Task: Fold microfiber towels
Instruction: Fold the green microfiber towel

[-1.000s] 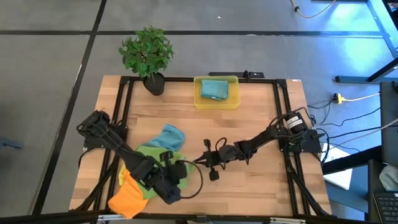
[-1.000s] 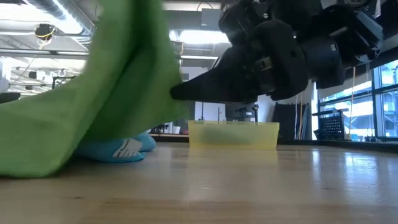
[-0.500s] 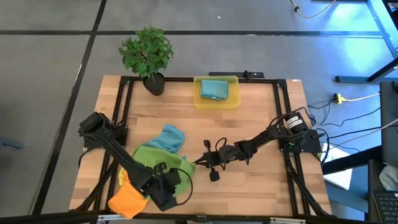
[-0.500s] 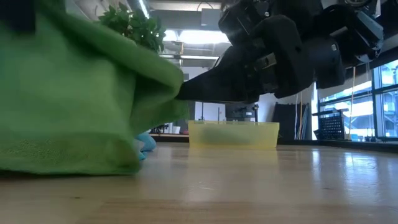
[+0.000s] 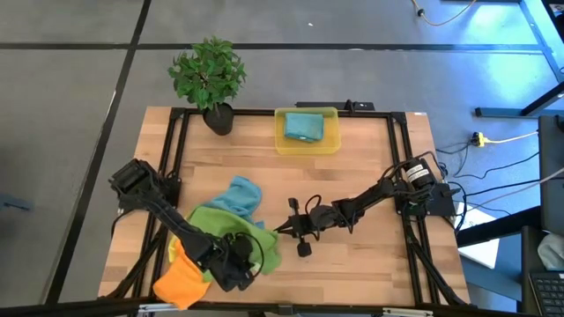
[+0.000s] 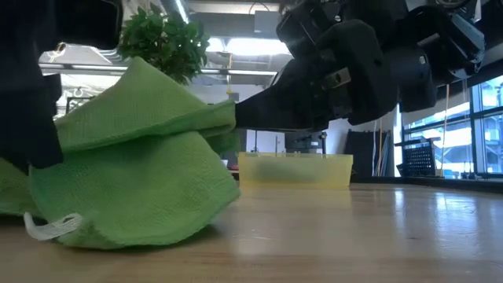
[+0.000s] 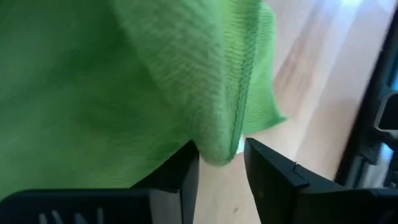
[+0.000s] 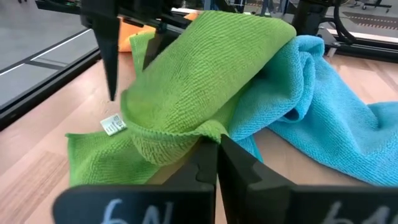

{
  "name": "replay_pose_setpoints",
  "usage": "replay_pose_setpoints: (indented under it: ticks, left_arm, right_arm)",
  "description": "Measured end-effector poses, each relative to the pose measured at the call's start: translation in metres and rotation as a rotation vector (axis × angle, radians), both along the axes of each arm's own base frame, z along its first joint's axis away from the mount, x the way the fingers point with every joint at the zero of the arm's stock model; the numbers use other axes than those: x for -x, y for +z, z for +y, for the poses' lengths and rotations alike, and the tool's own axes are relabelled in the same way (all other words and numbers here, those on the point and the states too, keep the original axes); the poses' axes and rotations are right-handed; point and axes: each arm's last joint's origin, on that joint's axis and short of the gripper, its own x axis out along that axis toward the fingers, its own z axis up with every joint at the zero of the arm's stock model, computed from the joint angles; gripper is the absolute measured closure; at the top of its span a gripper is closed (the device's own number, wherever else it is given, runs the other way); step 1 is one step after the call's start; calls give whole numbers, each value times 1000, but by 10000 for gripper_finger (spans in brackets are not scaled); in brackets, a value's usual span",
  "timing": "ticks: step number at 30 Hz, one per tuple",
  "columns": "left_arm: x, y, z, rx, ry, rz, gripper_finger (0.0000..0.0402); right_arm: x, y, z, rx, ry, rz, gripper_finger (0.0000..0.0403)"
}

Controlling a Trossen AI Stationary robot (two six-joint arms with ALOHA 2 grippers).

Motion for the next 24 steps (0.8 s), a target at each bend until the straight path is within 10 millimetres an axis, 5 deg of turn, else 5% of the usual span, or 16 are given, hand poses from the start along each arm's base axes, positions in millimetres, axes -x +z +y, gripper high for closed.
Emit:
replay_pose_setpoints:
  ticks: [24]
  left_arm:
    - [-2,-6,-11,-147,77,-221,286]
  right_arm:
    - [-4,39,-20,-51,-50,-95,399]
